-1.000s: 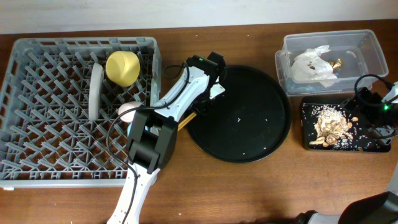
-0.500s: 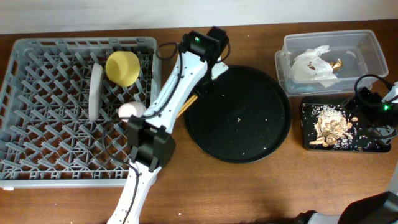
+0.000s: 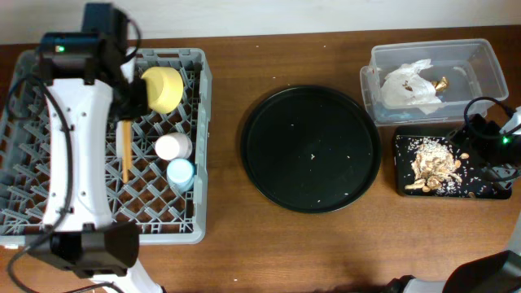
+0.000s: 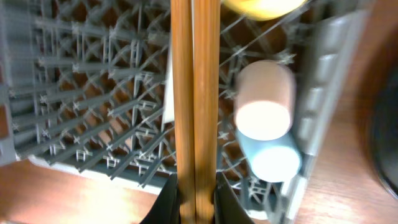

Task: Sort waste into correct bins and load items into the dishwasher rack
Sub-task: 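Place the chopsticks upright in the rack beside the cups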

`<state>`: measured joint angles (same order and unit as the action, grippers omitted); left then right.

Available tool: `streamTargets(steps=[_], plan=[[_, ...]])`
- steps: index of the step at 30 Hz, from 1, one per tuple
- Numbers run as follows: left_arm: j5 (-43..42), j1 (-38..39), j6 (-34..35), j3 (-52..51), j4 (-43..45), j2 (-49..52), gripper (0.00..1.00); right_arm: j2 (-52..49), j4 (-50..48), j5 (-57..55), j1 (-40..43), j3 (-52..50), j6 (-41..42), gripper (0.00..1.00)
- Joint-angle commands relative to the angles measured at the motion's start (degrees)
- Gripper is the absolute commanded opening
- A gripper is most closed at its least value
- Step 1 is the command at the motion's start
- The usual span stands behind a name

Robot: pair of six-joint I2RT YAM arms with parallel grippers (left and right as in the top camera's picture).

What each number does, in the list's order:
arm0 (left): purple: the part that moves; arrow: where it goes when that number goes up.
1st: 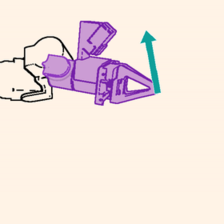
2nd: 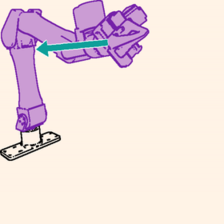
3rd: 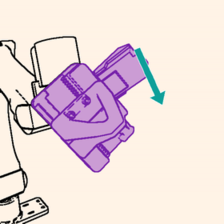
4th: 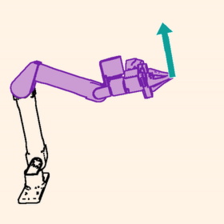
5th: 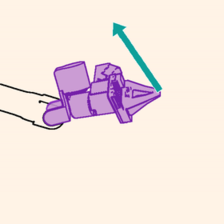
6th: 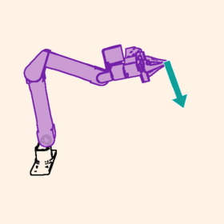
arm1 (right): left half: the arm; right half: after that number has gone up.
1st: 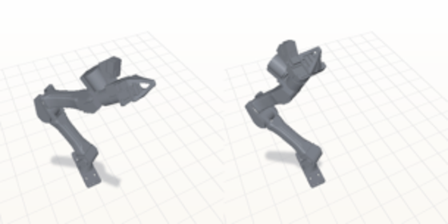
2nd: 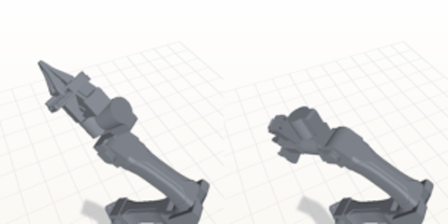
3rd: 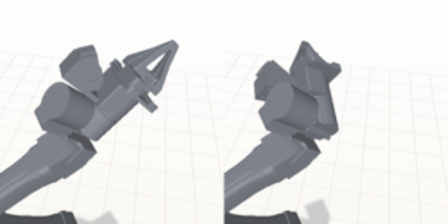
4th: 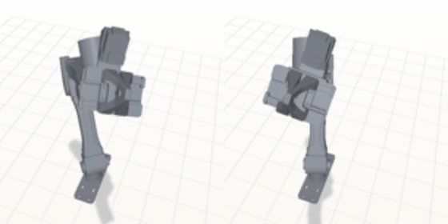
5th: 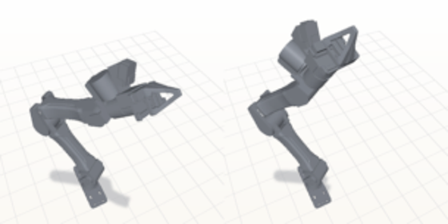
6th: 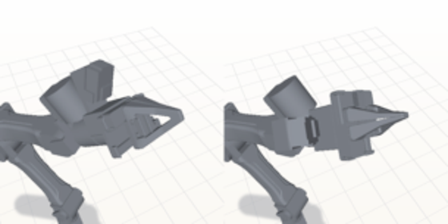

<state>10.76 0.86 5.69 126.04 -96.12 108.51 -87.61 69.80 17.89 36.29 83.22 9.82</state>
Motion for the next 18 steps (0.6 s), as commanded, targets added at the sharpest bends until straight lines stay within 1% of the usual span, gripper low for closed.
streamTargets(steps=[1, 6, 7, 9, 12, 14, 16, 17, 18], plan=[[1.31, -1.42, 1.55, -11.1, 6.25, 0.44, 0.0, -0.28, 0.28, -0.5, 0.04, -0.2, -0.59, 0.99], [1.66, -1.42, 2.34, -23.71, 19.76, 0.44, 0.0, -0.31, 0.26, -0.5, 0.04, -0.2, -0.61, 0.99], [3.1, -1.42, 3.78, -25.4, 21.81, 0.44, 0.0, -0.31, 0.26, -0.5, 0.04, -0.2, -0.61, 0.99], [3.63, -1.42, 3.91, -28.24, 25.46, 0.44, 0.0, -0.28, 0.26, -0.5, 0.04, -0.2, -0.61, 0.98], [3.43, -1.4, 3.89, -30.1, 27.56, 0.44, 0.0, -0.28, 0.22, -0.5, 0.04, -0.2, -0.61, 0.99], [3.43, -1.4, 3.89, -30.34, 27.74, 0.44, 0.03, -0.28, 0.02, -0.5, 0.04, -0.2, -0.61, 0.99], [3.45, -1.4, 3.72, -30.34, 27.76, 0.44, 0.18, -0.28, -0.09, -0.5, 0.04, -0.2, -0.61, 0.99], [3.5, -1.4, 3.65, -30.34, 27.74, 0.44, 0.29, -0.28, -0.07, -0.5, 0.04, -0.2, -0.61, 0.99], [3.65, -1.4, 3.56, -30.34, 27.74, 0.44, 0.36, -0.28, -0.07, -0.5, 0.04, -0.2, -0.61, 0.99]])
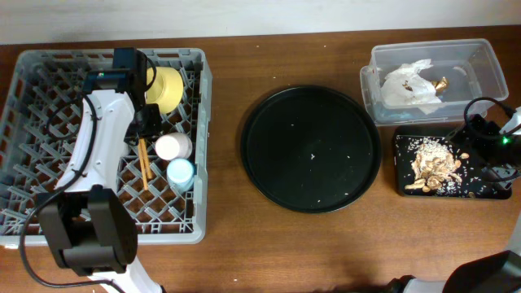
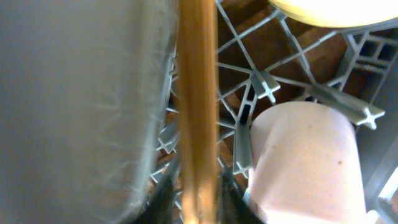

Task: Sort waste into correct bins and load items into the dishwasher rack
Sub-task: 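Place the chopsticks upright in the rack beside the cups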

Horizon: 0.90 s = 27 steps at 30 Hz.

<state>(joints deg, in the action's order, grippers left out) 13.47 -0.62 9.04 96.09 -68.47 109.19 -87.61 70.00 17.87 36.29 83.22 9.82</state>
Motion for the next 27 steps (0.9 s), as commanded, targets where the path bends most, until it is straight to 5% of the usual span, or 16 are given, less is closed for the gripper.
streamTargets(steps=[1, 3, 8, 15, 17, 18, 23, 27], plan=[[0.92, 0.09, -0.85, -0.39, 0.11, -0.24, 0.42, -0.28, -0.17, -0.48, 0.04, -0.2, -0.61, 0.99], [0.94, 0.07, -2.32, -0.37, 0.11, -0.24, 0.51, -0.28, -0.13, -0.48, 0.04, -0.2, -0.61, 0.99], [-1.22, 0.09, -2.29, 1.79, -1.7, -0.26, 0.51, -0.28, -0.11, -0.48, 0.04, -0.2, -0.61, 0.99], [-2.73, 7.04, -2.25, 22.99, -16.04, -1.51, 0.52, 2.58, 1.16, 0.15, -0.02, -0.15, -0.68, 0.98], [-2.73, 9.01, -2.25, 24.87, -15.39, -2.43, 0.71, 6.34, 1.38, 1.92, -0.76, -0.07, -4.07, 0.98], [-2.75, 9.86, -2.25, 24.87, -14.53, -2.56, 0.99, 10.12, 1.44, 2.05, -2.19, -0.07, -5.81, 0.99], [-3.39, 10.6, -2.23, 24.85, -13.46, -2.34, 0.99, 25.24, 3.3, 3.43, -6.49, -0.07, -7.06, 0.98], [-3.39, 10.58, -2.25, 24.85, -13.46, -2.34, 0.99, 32.41, 9.11, 9.79, -9.99, -0.07, -19.43, 0.98]])
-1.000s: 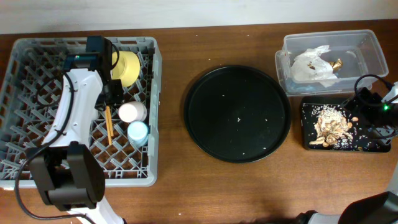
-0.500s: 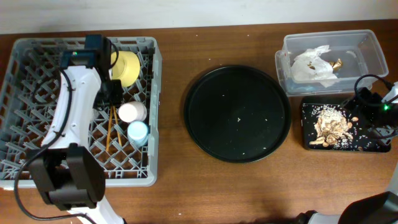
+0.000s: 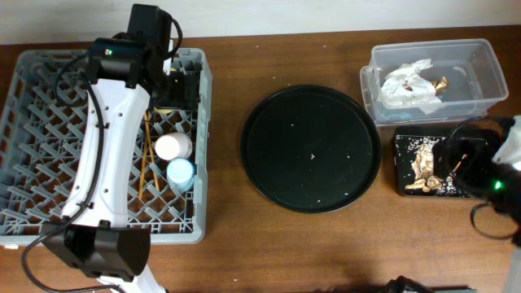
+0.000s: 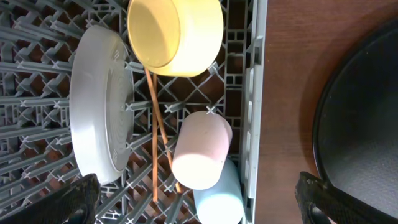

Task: Sort waste into correct bins and load items into the dishwasher rack

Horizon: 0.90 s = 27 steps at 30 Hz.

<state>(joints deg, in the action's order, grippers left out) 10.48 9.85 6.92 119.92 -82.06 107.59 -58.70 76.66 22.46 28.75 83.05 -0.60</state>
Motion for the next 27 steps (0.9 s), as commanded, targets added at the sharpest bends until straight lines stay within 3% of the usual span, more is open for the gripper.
streamTargets(steps=[1, 7, 12, 17, 20, 23, 27], plan=[[-0.39, 0.13, -0.11, 1.03, 0.13, -0.74, 0.99, 4.68, 3.78, 5.2, -2.67, 0.11, -9.01, 0.98], [-0.39, 0.13, -0.11, 1.03, 0.13, -0.74, 0.99, 6.43, 8.2, 4.24, -2.64, 0.11, -9.05, 0.98], [-0.39, 0.13, -0.11, 1.03, 0.13, -0.74, 0.99, 6.67, 6.19, 6.01, -2.89, -0.26, -9.94, 0.98], [-0.39, 0.13, -0.11, 1.03, 0.13, -0.74, 0.99, 20.74, -25.22, -0.66, -19.78, -21.38, -8.24, 0.98], [-0.39, 0.13, -0.11, 1.03, 0.13, -0.74, 0.99, 34.62, -46.21, -6.36, -25.59, -44.61, 4.09, 0.98], [-0.39, 0.13, -0.11, 1.03, 0.13, -0.74, 0.99, 45.11, -58.97, -6.67, -26.1, -61.55, 6.05, 0.98], [-0.39, 0.13, -0.11, 1.03, 0.13, -0.74, 0.99, 55.21, -66.73, -11.72, -30.53, -73.53, 6.1, 0.98]])
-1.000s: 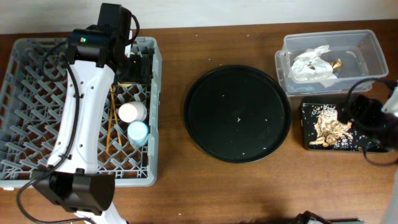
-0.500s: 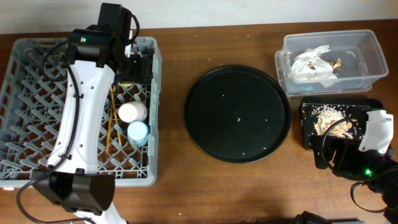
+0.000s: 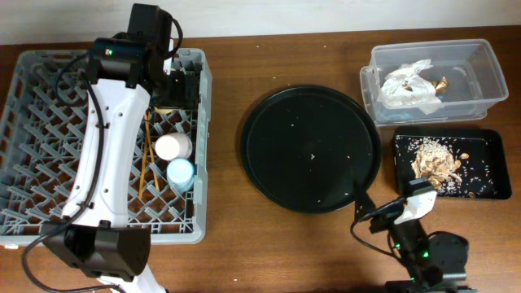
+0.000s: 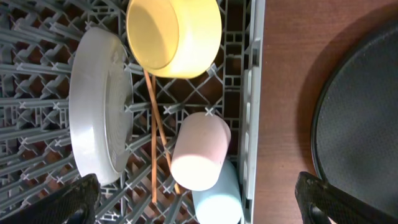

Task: Sort waste into correct bins and load items into the dishwasher rack

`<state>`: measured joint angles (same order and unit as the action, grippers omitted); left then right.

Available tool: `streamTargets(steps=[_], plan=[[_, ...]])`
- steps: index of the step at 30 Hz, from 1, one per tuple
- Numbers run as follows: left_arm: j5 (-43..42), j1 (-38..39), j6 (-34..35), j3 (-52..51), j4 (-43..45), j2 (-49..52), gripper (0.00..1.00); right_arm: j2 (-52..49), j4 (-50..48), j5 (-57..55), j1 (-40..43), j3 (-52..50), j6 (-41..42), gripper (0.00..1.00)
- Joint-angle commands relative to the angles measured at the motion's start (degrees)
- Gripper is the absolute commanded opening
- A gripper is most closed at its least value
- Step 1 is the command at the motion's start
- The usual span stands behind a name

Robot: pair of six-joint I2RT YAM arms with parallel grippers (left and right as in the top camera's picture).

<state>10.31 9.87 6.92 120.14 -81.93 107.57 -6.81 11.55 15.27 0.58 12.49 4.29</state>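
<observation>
In the left wrist view a pair of wooden chopsticks (image 4: 155,143) lies in the grey dishwasher rack (image 4: 254,81), between an upright white plate (image 4: 99,106) and a pink cup (image 4: 199,152). A blue cup (image 4: 217,200) lies next to the pink one, and a yellow bowl (image 4: 174,37) sits further back. My left gripper (image 4: 199,202) hangs open above them, holding nothing. From overhead the left gripper (image 3: 175,83) covers the bowl, and the chopsticks (image 3: 145,163) show beside the arm. My right arm (image 3: 411,232) is low at the table's front edge.
A round black tray (image 3: 311,148) sits mid-table. At the back right, a clear bin (image 3: 480,57) holds crumpled paper waste. A black rectangular tray (image 3: 488,175) with food scraps lies in front of it.
My right arm was at the right edge beside the food-scrap tray and is now down at the table's front edge. The left arm and the rack's contents have not moved.
My left gripper was shut on the chopsticks above the rack. Then it was low in the rack beside the pink cup, still holding them. Later the chopsticks lay in the rack and the gripper stood open above, as it does now.
</observation>
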Motion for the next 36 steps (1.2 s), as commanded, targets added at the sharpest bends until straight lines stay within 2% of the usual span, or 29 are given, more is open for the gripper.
streamTargets(steps=[1, 3, 6, 8, 11, 13, 32, 34, 36], plan=[[-0.22, 0.11, -0.11, 0.81, 0.0, -0.72, 0.99, 4.5, -1.81, -7.72, -3.72, -4.35, 2.71, 0.98], [-0.22, 0.11, -0.11, 0.81, 0.0, -0.72, 0.99, 4.98, -1.99, -13.27, -5.09, -6.25, 7.32, 0.98], [-0.22, 0.11, -0.11, 0.81, 0.0, -0.72, 0.99, 6.49, -3.15, -15.41, -5.49, -9.68, 7.37, 0.98], [-0.22, 0.11, -0.11, 0.81, 0.0, -0.72, 0.99, 6.62, -7.34, -15.58, -5.49, -12.17, 7.34, 0.98], [-0.22, 0.11, -0.11, 0.81, 0.0, -0.72, 0.99, 6.62, -6.99, -16.02, -5.49, -12.17, 6.49, 0.98], [-0.22, 0.11, -0.11, 0.81, 0.0, -0.72, 0.99, 6.62, -6.97, -15.98, -5.49, -12.17, 2.78, 0.98], [0.0, -0.2, -0.15, 0.81, -0.11, -0.81, 0.99, 6.62, -7.02, -15.8, -5.49, -12.17, 2.58, 0.98], [-1.09, -0.17, -0.11, 0.59, 3.78, -3.63, 0.99, 6.62, -7.02, -15.8, -5.49, -12.17, 2.58, 0.98], [-3.74, -0.13, -0.13, -3.32, 14.23, -9.14, 0.99, 6.62, -7.02, -15.8, -5.49, -12.17, 2.58, 0.98]])
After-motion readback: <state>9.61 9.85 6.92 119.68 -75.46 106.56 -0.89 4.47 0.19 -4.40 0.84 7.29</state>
